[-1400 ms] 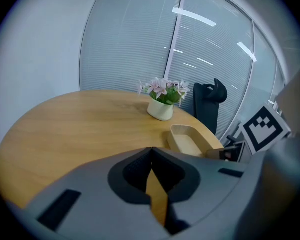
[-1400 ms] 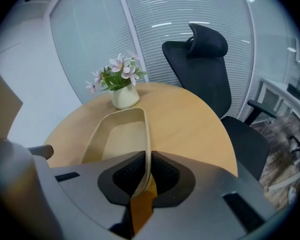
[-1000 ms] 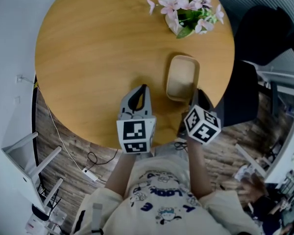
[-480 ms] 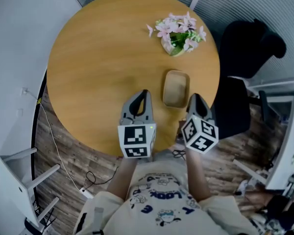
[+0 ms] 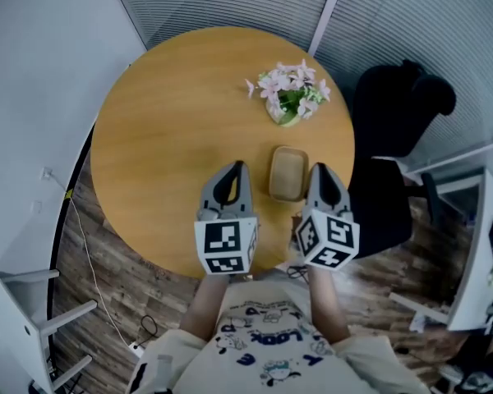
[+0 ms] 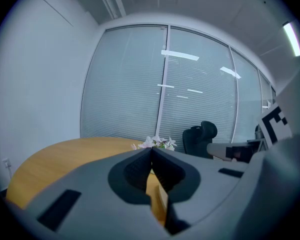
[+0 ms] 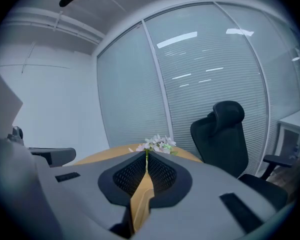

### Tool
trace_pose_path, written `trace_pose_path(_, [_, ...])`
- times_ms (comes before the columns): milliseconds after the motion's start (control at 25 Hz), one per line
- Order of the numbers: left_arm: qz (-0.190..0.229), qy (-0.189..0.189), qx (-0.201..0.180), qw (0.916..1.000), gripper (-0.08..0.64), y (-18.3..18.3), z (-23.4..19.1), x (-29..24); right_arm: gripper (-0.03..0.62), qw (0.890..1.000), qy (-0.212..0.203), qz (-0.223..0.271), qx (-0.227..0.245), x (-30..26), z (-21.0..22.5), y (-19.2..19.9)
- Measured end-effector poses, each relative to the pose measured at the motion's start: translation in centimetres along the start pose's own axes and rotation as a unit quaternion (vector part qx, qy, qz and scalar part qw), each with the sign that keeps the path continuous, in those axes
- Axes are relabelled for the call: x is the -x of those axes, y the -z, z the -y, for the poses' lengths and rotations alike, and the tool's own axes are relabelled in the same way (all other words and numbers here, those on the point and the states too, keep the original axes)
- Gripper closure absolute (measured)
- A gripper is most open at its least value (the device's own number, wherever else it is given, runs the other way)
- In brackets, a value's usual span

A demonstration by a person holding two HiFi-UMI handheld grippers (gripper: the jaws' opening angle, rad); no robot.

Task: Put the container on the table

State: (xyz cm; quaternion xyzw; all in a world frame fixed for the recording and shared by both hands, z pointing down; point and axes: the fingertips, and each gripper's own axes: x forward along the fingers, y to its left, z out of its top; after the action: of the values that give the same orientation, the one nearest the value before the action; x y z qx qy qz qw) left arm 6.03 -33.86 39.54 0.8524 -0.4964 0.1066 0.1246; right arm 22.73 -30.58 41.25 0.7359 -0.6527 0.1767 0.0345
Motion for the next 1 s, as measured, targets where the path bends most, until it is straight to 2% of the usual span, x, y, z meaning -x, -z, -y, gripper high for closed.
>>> trace_pose_path(440, [0.040,0.003,-0.007,0.9992,0.557,-3.4,0.1,0.8,0.578,0.999,-0.008,0.034,0.003,0.9,-0.7,-2.8])
trace_pose_path(1000, [0.052,0.004,-0.007,0.9986,0.557,-4.4,-0.7,1.8,0.578,0.999,-0.009,0.037,0.006,1.4,-1.9,-3.5])
